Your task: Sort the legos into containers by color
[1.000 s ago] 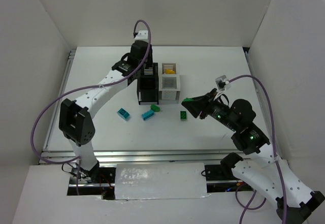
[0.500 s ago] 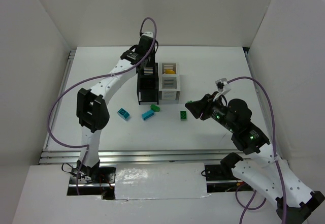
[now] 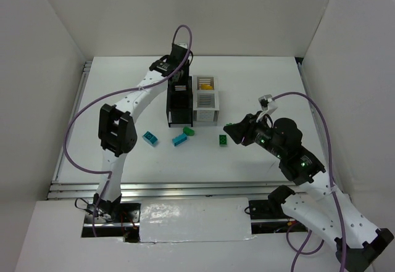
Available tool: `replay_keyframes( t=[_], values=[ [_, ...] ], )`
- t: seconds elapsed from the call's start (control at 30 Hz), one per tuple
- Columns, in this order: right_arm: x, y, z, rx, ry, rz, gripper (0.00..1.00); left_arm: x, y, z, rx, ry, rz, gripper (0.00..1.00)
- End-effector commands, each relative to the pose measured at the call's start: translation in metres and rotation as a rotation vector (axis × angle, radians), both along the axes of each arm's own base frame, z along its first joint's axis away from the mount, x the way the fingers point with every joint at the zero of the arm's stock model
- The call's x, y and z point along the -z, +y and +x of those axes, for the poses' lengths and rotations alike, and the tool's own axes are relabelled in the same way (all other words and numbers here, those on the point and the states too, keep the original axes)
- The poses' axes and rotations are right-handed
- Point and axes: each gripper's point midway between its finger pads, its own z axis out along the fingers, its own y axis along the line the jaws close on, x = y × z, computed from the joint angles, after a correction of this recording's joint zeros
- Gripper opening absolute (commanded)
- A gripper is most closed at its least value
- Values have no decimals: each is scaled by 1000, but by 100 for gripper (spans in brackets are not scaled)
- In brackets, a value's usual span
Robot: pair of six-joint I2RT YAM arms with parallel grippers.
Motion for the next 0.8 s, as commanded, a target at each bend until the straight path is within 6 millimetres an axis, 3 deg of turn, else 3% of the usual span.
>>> replay_keyframes(
  t=[0.0,0.2,0.33,0.43,0.47,0.53,0.6,0.73,0.77],
  values=[
    [-13,2,0,-18,-37,-1,0,-5,-3,7,28,-21,-13,51],
    [-13,6,1,-34,-31,-4,0,-8,-2,4,20,-16,-19,65],
    [-12,7,2,-38,-31,-1,0,-20,4,2,-4,-36,-16,73],
    [-10,9,3,-44,-27,-1,0,-42,7,-5,-14,-73,-44,73],
    [-8,10,4,-42,-21,-3,0,-67,7,-9,-14,-121,-81,74],
    [-10,12,5,-45,-21,7,0,-80,5,-21,12,-136,-125,80],
    [-11,12,7,-37,-19,23,0,-113,1,-42,69,-192,-212,80],
    [-3,11,24,23,17,11,0,-151,11,-85,64,-265,-330,81],
    [-4,17,33,24,32,10,0,-173,33,-119,5,-321,-378,81]
  ],
)
